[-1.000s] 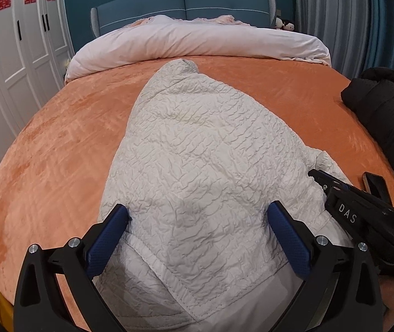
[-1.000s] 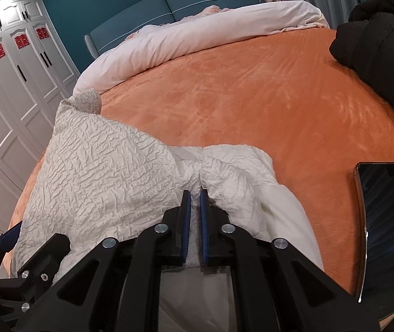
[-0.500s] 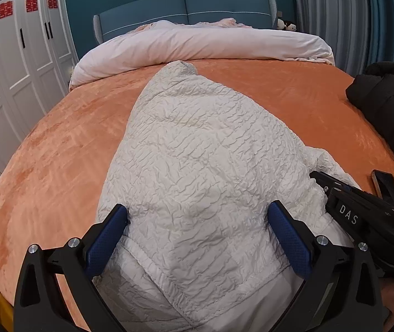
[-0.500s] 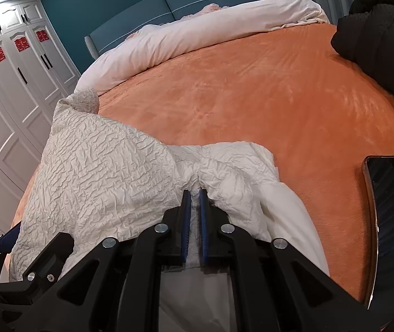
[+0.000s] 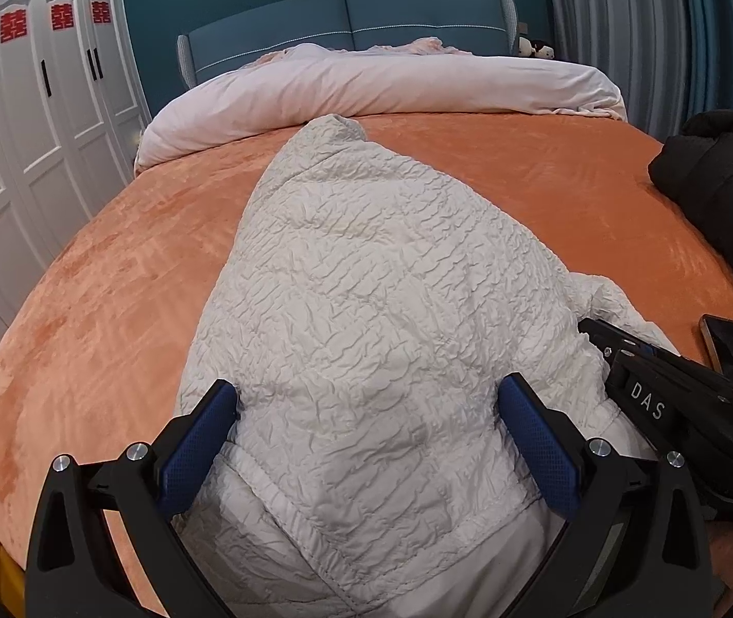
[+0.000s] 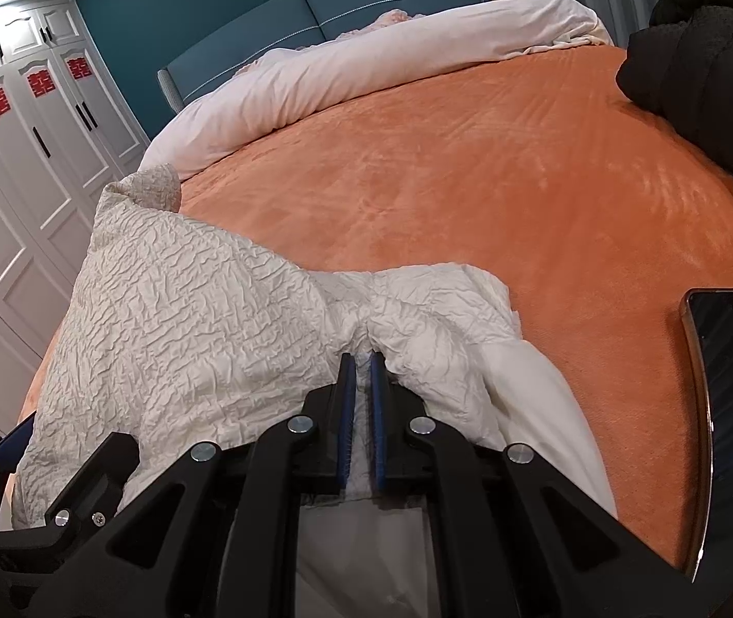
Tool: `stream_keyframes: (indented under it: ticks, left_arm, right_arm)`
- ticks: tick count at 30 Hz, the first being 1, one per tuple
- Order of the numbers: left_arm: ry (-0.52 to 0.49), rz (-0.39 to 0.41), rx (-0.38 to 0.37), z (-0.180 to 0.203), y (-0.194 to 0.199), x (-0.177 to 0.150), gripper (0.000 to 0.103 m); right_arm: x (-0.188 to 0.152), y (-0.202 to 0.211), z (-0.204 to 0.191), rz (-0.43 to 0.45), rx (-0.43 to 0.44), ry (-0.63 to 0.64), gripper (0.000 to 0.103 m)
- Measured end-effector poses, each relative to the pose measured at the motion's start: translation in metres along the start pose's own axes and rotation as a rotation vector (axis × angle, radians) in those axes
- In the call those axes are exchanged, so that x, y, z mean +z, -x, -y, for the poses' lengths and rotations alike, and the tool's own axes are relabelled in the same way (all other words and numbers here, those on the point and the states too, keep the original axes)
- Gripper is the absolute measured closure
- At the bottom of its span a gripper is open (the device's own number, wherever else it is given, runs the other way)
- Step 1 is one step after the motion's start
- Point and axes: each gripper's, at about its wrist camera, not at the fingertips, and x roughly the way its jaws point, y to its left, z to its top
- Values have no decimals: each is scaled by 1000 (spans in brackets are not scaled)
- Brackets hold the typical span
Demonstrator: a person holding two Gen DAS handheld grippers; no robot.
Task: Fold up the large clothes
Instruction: 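Lift and roll the jacket end over the body with the right gripper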
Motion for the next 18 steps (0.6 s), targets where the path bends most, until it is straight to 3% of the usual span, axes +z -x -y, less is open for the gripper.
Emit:
stream_keyframes:
  ticks: [5,7,9,13,15,18]
  left_arm:
    - [46,-68,-88,-25,21,10,5]
    - [91,-75,-110,-47,43,13,5]
    - [127,-75,-137,-70,61,12,5]
    - [187,-152,-169,-108,67,-3,5]
    - [246,-202,-193,-124,57,-17,5]
    - [364,-254,-258,-137,42,-35,5]
  right_arm:
    - [9,22,4,-28,46,-43,94]
    - [13,51,12,-37,78,-115,74]
    - [11,87,23,-2,78,-150,47]
    - [0,120,44,-42,6,-135,40]
    - [-6,116,57,-91,16,-170,34]
    - [-16,93,71,-198,62,-245,34]
